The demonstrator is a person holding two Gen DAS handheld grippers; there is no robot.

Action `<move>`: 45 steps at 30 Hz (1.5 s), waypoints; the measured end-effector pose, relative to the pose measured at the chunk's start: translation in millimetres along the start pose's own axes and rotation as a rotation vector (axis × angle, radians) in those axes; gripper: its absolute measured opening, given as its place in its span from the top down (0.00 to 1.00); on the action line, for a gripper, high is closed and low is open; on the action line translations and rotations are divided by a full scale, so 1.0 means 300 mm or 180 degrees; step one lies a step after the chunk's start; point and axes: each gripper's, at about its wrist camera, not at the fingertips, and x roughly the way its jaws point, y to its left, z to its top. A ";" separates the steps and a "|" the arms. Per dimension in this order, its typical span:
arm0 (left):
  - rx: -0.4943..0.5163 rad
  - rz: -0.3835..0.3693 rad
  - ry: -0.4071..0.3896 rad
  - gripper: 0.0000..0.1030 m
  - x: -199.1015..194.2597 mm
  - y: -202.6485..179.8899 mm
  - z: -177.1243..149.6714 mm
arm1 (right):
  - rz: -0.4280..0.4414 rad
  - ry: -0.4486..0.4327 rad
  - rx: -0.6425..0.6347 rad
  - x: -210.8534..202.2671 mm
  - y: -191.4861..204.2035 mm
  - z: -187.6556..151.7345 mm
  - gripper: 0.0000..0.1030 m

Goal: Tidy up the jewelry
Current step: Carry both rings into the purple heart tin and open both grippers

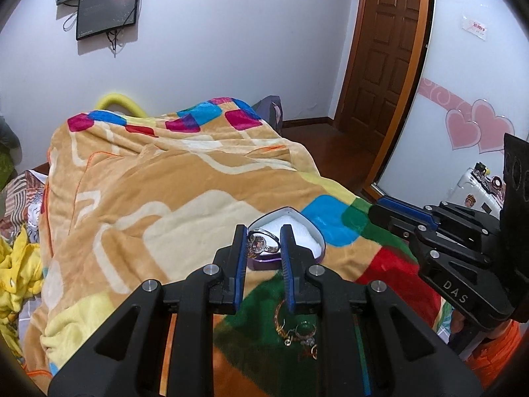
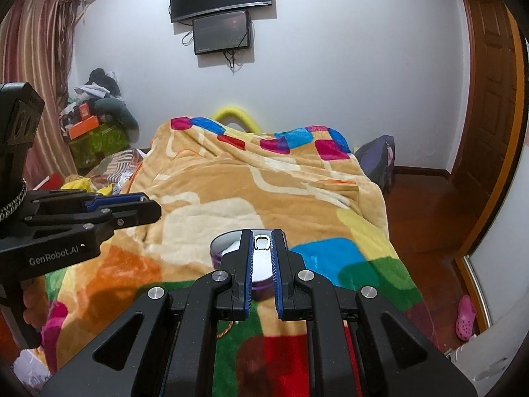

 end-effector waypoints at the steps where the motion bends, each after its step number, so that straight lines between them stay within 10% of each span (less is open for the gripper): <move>1: -0.0002 -0.0006 0.0011 0.82 0.010 0.000 0.003 | 0.0002 0.0007 0.0002 0.013 -0.003 0.002 0.91; 45: 0.0084 -0.0152 0.0508 0.82 0.303 0.016 0.041 | 0.0316 0.0749 -0.0019 0.256 -0.051 -0.028 0.90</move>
